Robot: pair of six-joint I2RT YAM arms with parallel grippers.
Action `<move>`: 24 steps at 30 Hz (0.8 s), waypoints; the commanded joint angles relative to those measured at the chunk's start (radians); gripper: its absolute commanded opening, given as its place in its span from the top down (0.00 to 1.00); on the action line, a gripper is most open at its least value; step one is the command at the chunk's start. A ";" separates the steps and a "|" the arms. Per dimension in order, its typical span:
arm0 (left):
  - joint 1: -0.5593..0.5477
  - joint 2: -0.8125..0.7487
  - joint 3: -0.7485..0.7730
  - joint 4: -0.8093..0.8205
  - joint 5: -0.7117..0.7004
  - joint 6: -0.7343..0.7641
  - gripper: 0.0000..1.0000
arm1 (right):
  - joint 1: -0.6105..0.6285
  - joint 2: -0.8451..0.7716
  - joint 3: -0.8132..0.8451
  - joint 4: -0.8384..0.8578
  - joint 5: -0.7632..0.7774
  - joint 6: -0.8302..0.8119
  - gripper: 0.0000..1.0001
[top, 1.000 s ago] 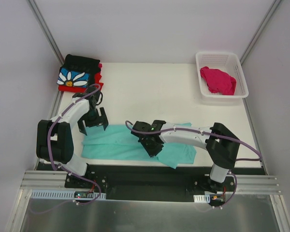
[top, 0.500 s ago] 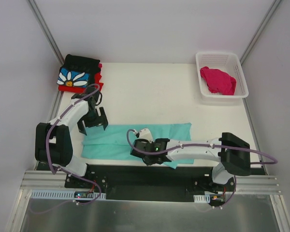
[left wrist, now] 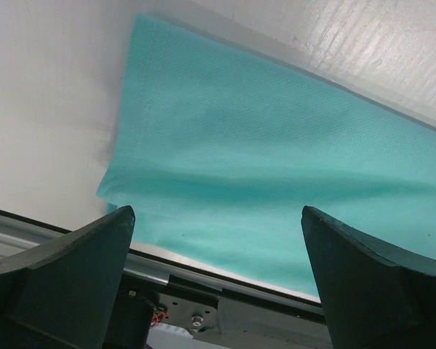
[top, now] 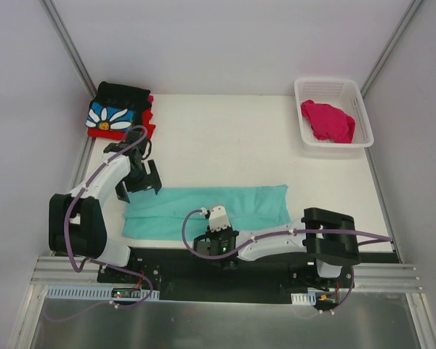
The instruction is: Fold and stack the t-shirts
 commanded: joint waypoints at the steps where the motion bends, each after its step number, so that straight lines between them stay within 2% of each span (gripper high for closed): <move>1: 0.006 -0.045 -0.011 -0.010 0.001 0.003 0.01 | 0.012 0.005 0.039 -0.155 0.149 0.146 0.71; 15: 0.006 -0.065 -0.011 -0.015 0.010 0.009 0.01 | 0.041 0.042 0.094 -0.384 0.171 0.310 0.71; 19: 0.006 -0.068 -0.011 -0.017 0.009 0.009 0.01 | 0.046 0.031 0.061 -0.348 0.181 0.310 0.72; 24: 0.006 -0.067 -0.014 -0.017 0.013 0.009 0.01 | 0.043 0.045 0.059 -0.259 0.183 0.235 0.71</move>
